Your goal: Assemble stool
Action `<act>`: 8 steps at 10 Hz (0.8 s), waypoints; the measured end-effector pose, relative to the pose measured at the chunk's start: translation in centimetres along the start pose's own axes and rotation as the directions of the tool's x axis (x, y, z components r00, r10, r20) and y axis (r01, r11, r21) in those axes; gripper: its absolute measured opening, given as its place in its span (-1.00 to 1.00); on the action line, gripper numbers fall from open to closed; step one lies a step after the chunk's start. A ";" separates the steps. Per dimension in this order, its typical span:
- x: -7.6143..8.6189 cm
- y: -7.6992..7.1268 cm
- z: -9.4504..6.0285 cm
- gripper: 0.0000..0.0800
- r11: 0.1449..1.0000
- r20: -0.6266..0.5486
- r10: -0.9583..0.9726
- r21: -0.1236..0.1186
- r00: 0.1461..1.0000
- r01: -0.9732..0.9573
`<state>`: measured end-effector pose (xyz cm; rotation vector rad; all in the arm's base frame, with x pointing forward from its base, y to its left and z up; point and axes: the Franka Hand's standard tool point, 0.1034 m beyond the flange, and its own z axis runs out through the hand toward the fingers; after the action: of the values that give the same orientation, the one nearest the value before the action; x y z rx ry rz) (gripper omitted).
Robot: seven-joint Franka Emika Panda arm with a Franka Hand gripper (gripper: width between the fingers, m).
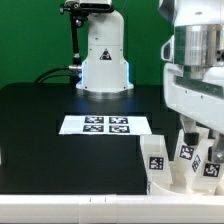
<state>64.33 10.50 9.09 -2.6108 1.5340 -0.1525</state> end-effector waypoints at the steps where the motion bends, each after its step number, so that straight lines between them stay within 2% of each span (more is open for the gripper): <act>1: -0.7 -0.3 -0.3 0.61 0.997 0.007 -0.078 0.006 0.997 0.078; 2: -1.4 -0.5 -0.6 0.61 0.992 -0.001 -0.128 0.017 0.992 0.128; 5: -0.9 -0.3 -0.4 0.62 0.934 -0.007 -0.356 0.010 0.934 0.357; 6: -0.7 -0.8 -0.7 0.62 0.809 -0.012 -0.588 0.004 0.809 0.588; 7: -0.9 -1.0 -0.8 0.62 0.711 0.015 -0.703 0.008 0.711 0.703; 8: -1.1 -1.4 -1.1 0.62 0.661 0.004 -0.751 0.005 0.661 0.751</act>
Offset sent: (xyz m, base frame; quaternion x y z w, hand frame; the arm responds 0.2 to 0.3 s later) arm 0.0000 0.0000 0.0000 0.0000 0.0000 -0.1938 0.9810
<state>64.88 12.08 10.32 -3.0535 0.3262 -0.2048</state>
